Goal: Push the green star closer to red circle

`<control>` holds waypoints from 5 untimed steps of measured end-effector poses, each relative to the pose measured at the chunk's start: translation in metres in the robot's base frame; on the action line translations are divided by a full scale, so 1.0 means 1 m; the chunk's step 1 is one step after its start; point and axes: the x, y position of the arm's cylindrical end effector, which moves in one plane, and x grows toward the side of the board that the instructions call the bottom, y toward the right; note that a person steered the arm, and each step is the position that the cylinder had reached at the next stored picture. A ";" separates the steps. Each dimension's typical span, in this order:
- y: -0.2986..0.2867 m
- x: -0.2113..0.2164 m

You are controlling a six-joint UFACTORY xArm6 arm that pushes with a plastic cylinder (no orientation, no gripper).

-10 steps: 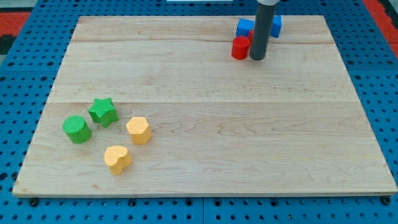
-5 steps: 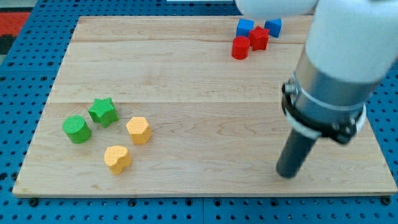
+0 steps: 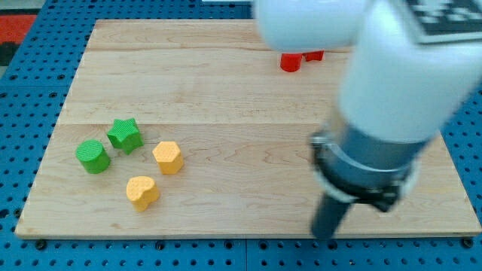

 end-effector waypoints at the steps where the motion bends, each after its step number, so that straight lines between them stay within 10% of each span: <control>1: -0.091 0.000; 5: -0.216 -0.044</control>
